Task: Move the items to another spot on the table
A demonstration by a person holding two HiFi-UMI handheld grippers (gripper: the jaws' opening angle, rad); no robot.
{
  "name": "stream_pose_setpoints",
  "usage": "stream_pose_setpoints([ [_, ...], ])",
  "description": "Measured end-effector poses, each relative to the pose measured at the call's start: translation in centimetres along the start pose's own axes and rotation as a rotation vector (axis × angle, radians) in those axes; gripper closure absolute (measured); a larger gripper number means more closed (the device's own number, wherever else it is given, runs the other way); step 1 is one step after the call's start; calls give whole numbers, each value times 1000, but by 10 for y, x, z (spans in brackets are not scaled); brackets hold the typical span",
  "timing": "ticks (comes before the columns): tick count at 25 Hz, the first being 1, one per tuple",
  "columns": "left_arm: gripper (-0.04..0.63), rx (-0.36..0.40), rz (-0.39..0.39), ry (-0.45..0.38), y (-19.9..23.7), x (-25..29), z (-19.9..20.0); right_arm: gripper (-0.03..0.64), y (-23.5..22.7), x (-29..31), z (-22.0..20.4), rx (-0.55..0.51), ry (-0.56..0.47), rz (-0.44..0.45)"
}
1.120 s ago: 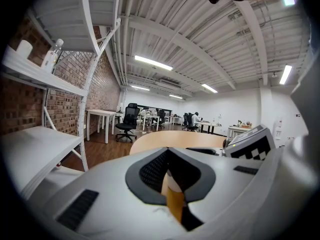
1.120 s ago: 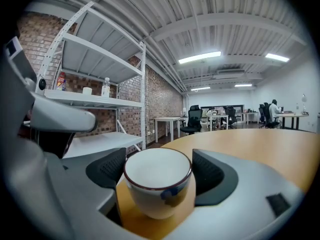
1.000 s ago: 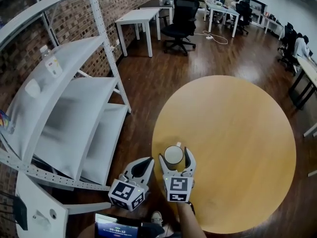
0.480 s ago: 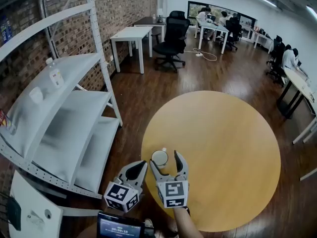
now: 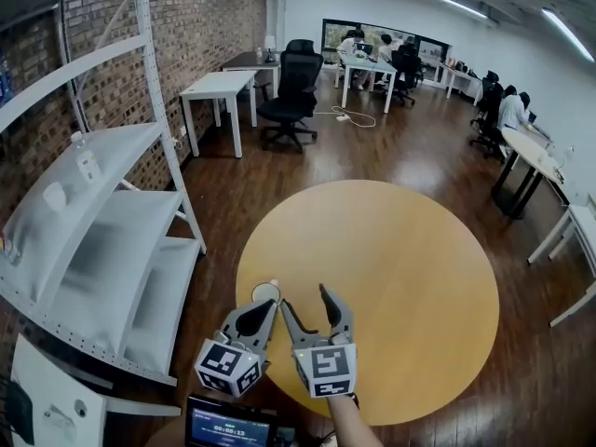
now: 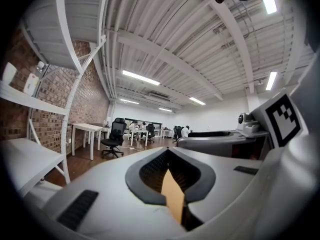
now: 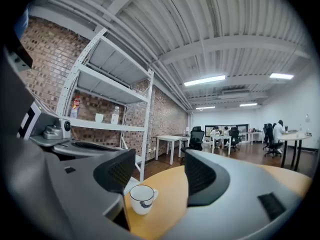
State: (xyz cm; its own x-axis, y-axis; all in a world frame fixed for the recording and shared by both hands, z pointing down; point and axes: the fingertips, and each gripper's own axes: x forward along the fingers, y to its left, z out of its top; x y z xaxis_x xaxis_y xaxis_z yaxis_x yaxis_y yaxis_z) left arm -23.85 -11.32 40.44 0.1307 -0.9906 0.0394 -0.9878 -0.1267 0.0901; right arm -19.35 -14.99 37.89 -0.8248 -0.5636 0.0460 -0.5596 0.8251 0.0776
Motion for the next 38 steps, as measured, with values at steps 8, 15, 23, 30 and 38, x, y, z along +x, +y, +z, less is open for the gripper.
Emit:
stream_pose_setpoints([
  [8,594,31,-147,-44,-78,34,23,479,-59,-74,22,-13,-36,-148],
  [15,594,71,-271,-66,-157,46,34,592,-97,-142,25,-6,-37,-244],
  [23,594,87,-330,-80,-202,51,36,614,-117,-184,18,-5,-10,-304],
  [30,594,94,-326,-74,-209,50,35,614,-121,-192,13,0,-8,-313],
  [38,594,98,-315,-70,-207,47,32,614,-121,-192,9,0,-14,-312],
])
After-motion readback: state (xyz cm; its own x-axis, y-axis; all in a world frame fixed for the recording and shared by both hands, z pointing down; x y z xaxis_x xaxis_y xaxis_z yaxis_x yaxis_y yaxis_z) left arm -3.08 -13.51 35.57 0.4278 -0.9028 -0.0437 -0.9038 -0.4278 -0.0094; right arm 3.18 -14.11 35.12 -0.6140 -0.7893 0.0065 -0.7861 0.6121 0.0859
